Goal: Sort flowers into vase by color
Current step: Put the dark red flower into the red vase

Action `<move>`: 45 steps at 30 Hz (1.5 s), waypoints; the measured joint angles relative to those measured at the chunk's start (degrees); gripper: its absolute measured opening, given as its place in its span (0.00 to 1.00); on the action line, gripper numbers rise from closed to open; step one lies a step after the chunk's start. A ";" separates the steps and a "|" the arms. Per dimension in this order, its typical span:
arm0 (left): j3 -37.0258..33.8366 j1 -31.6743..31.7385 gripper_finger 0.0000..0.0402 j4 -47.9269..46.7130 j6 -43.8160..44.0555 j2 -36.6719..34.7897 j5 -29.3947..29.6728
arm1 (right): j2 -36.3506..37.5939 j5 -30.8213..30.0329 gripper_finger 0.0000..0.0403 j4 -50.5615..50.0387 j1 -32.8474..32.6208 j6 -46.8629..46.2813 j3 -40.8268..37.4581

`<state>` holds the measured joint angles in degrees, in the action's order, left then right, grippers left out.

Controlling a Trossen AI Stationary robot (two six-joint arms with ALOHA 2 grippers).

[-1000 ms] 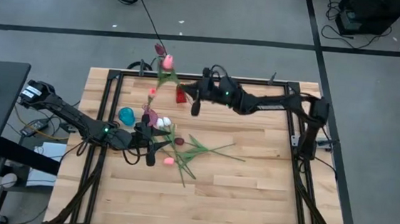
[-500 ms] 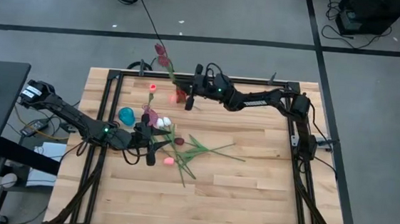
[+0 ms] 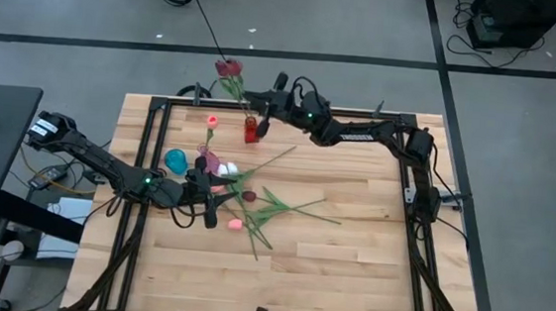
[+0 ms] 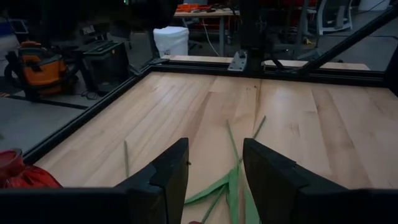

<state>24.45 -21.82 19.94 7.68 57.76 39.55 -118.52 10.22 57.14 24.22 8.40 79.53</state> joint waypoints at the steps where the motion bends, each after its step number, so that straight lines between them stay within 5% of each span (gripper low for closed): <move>1: 0.00 0.00 0.39 0.05 -0.01 0.00 0.68 | -0.24 0.26 0.01 0.69 0.26 -0.52 0.01; 7: 0.00 0.02 0.39 1.75 -1.90 -0.01 6.14 | -3.12 1.42 0.01 2.64 1.11 -2.26 0.06; 18: 0.00 -0.04 0.39 1.74 -2.56 0.00 6.30 | -8.04 1.70 0.03 2.68 1.77 -7.95 0.01; 28: 0.00 -0.04 0.39 1.38 -2.56 0.00 6.32 | -1.49 1.78 0.23 -24.71 1.81 -6.80 0.00; 35: 0.00 -0.04 0.39 1.55 -2.31 0.00 6.31 | -0.28 1.20 0.41 -29.10 1.80 -3.89 -0.01; 45: 0.00 -0.04 0.39 0.54 -1.46 0.00 6.31 | 2.40 1.68 0.48 -51.06 2.50 1.53 6.51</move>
<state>24.45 -21.87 20.48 6.22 57.76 45.86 -116.11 11.91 6.08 26.72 9.93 86.04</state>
